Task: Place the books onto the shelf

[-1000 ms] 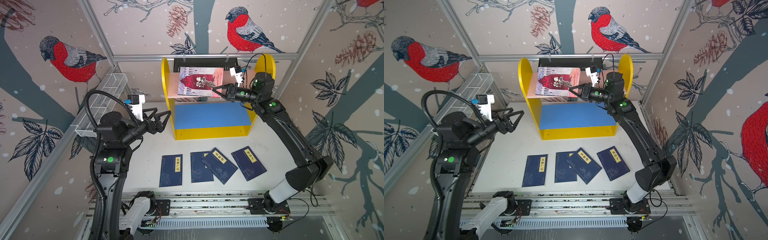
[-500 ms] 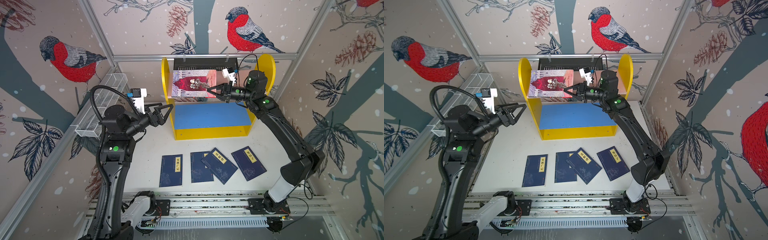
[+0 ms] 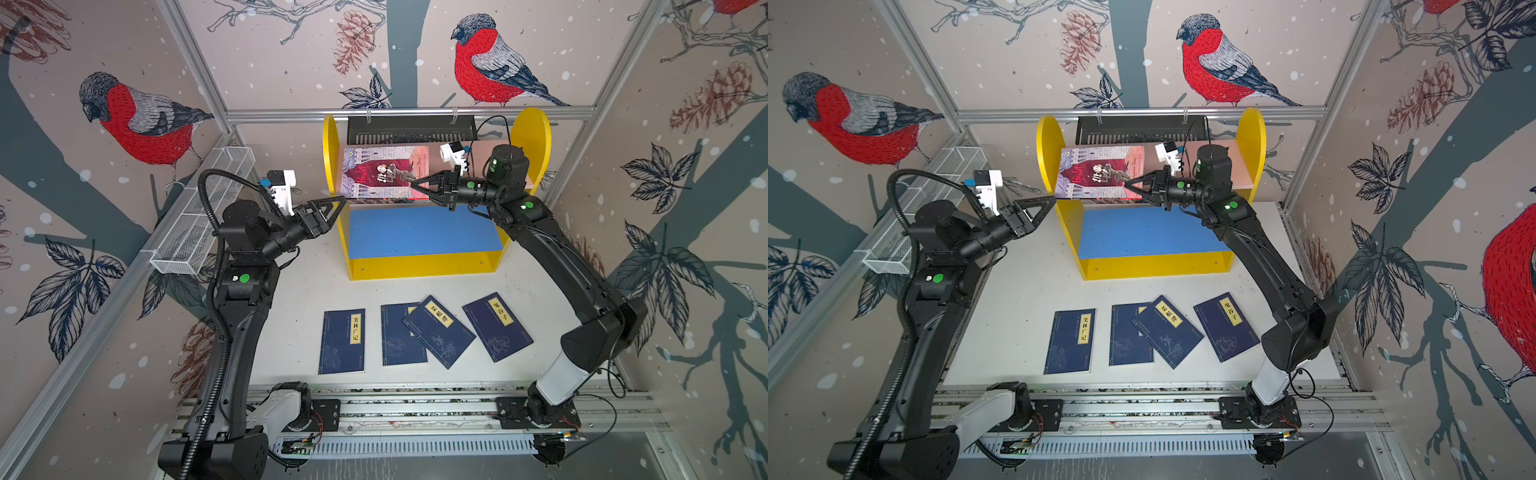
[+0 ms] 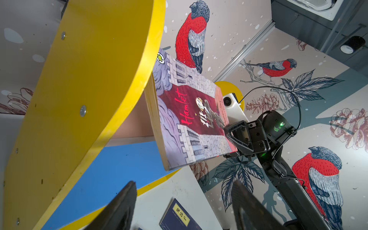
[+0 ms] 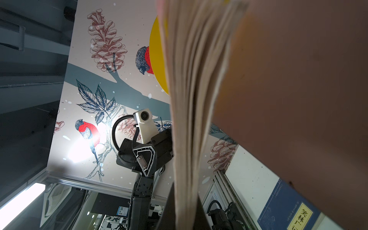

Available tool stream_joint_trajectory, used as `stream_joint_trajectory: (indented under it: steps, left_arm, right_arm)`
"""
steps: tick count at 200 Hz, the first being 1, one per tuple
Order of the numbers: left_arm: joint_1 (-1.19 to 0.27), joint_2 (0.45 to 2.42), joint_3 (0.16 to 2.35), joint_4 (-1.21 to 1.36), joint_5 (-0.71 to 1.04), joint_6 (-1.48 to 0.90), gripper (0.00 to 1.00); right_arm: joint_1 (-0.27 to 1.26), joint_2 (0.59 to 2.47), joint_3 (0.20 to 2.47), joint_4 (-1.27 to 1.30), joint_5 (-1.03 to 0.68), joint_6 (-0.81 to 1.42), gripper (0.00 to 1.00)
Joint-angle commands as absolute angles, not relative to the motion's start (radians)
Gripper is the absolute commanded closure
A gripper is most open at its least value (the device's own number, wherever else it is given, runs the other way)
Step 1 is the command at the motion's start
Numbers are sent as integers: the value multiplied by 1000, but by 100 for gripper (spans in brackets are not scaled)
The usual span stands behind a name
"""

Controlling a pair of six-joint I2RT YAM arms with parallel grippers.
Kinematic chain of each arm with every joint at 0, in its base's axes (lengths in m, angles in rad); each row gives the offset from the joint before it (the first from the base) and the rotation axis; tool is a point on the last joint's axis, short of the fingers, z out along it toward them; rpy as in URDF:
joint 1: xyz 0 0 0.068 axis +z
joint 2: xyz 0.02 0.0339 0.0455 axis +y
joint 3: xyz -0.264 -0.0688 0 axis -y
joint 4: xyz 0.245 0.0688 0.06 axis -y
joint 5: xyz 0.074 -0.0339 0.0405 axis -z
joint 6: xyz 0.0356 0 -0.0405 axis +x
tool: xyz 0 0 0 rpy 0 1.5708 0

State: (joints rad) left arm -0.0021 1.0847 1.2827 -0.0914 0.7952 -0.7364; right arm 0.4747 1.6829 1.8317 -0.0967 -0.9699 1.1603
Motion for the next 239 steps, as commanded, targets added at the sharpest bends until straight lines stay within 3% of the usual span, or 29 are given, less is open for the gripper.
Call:
stream_joint_trajectory:
  steps: [1, 26, 78, 111, 151, 177, 212, 239]
  left_arm:
    - [0, 1092, 1286, -1, 827, -787, 26]
    - [-1, 1112, 1279, 10, 829, -816, 30]
    - [-31, 1138, 1274, 64, 851, -867, 50]
    - [-54, 1144, 1271, 99, 866, -893, 51]
    - [-57, 1162, 1272, 104, 865, -925, 76]
    - [-57, 1178, 1274, 117, 871, -972, 92]
    - [-53, 1187, 1285, 114, 852, -1015, 98]
    - [-37, 1189, 1275, 138, 840, -1074, 100]
  right_arm:
    - [479, 1650, 1799, -16, -993, 1167, 99]
    - [479, 1629, 1760, 49, -1012, 1194, 99]
    - [482, 1632, 1757, 63, -1038, 1194, 99]
    - [486, 1628, 1739, 76, -1051, 1192, 99]
    - [483, 1627, 1713, 87, -1055, 1194, 98]
    - [482, 1624, 1702, 100, -1046, 1204, 85]
    - [480, 1609, 1689, 100, -1016, 1212, 58]
    - [483, 1587, 1650, 104, -990, 1216, 55]
